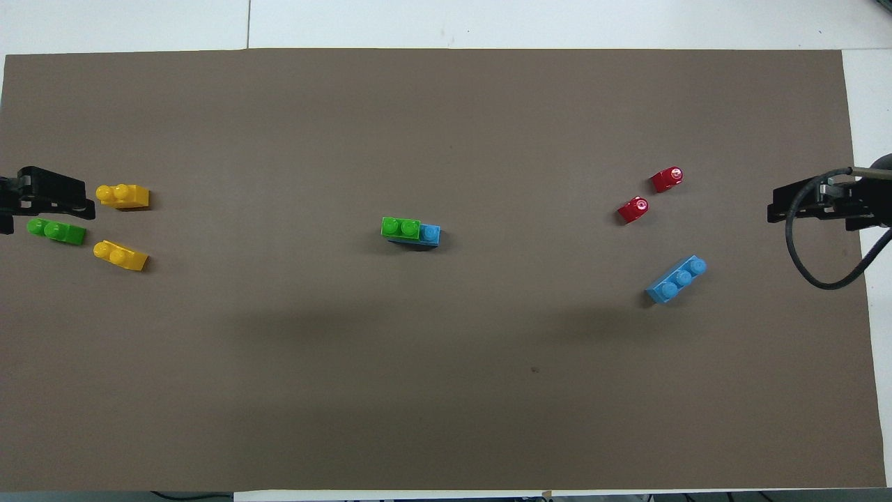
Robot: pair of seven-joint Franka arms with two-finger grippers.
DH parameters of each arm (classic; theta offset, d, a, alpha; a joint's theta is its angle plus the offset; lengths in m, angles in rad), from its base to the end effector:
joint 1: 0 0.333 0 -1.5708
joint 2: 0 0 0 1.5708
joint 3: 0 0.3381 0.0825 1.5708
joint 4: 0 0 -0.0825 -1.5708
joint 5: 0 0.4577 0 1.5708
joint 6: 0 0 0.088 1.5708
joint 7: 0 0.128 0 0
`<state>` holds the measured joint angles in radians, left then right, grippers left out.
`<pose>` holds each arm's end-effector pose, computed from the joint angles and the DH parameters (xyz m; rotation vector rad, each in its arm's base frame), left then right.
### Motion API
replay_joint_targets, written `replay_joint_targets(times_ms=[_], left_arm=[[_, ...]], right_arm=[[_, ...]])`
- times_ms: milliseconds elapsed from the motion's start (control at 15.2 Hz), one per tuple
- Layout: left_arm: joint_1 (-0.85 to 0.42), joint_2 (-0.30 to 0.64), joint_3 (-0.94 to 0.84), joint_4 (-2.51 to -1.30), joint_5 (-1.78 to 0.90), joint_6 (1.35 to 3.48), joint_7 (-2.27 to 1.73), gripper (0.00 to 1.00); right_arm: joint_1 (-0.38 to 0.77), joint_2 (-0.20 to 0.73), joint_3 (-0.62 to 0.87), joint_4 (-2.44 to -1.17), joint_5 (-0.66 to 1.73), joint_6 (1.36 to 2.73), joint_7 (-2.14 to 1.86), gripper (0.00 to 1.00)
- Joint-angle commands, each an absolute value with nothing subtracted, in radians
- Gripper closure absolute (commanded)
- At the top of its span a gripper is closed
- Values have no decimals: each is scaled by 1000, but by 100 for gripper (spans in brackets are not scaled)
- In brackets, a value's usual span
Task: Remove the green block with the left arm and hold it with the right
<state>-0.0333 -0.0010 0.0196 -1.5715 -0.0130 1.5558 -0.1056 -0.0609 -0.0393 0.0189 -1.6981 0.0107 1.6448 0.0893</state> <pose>0.6259 -0.0102 0.6245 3.1261 0.1436 -0.0242 0.6181 -0.0245 0.5868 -3.1251 0.2068 0.0223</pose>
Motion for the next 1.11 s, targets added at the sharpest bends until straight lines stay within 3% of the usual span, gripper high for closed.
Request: replay_joint_targets(times_ms=[0, 721, 1049], left_arm=[[-29, 11, 18, -1549, -28, 1552, -92, 0], [-26, 2, 18, -1565, -26, 1585, -95, 0], [-32, -35, 18, -1643, -26, 1583, -106, 0]], right_arm=[[-80, -31, 28, -1677, 18, 1628, 84, 0], [-75, -6, 21, -1687, -3, 1625, 83, 0], [-65, 20, 21, -1681, -2, 1620, 132, 0]])
